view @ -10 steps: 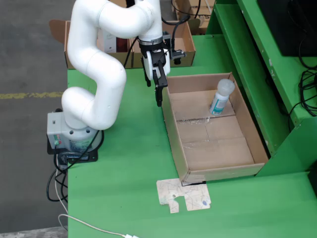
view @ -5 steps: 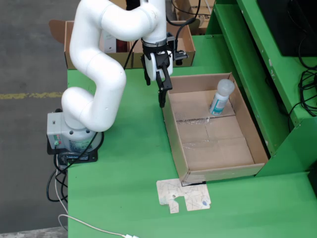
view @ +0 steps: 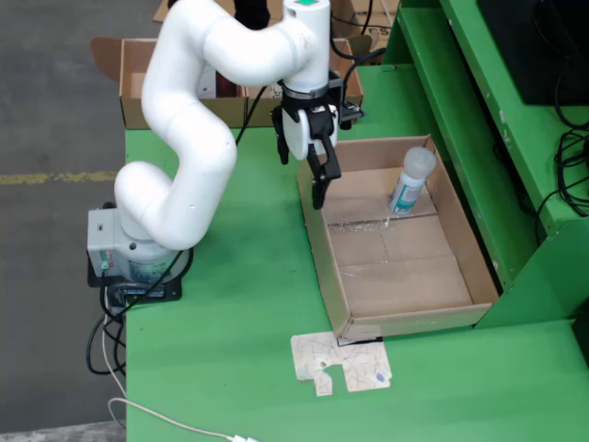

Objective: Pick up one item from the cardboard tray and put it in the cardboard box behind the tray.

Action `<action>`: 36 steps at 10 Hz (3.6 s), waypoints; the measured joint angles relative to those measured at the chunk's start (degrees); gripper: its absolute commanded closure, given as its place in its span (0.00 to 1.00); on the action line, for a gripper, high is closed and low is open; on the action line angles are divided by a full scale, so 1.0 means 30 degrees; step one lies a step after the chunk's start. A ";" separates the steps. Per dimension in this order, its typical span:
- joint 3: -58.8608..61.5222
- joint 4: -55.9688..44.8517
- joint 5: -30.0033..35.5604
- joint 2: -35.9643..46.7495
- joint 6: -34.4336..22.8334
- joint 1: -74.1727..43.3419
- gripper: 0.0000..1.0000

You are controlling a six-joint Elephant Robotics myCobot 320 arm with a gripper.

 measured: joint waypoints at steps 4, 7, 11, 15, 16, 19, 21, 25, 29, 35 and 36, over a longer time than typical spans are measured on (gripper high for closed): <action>0.0000 0.0673 0.0087 -0.0263 -0.2550 -0.0763 0.00; 0.0000 0.0703 0.0497 -0.0263 -0.3780 -0.1670 0.00; 0.0000 0.0730 0.1493 -0.0263 -0.3693 -0.2667 0.00; -0.0030 0.1170 0.2400 -0.0587 -0.3897 -0.3223 0.00; -0.0030 0.1170 0.2430 -0.0587 -0.3897 -0.3253 0.00; -0.0030 0.1170 0.2430 -0.0587 -0.3897 -0.3280 0.00; -0.0030 0.1170 0.2430 -0.0587 -0.3927 -0.3280 0.00; -0.0030 0.1170 0.2430 -0.0587 -0.3927 -0.3310 0.00; -0.0030 0.1170 0.2430 -0.0587 -0.3927 -0.3310 0.00; -0.0030 0.1170 0.2430 -0.0587 -0.3927 -0.3310 0.00; -0.0030 0.1170 0.2430 -0.0587 -0.3927 -0.3310 0.00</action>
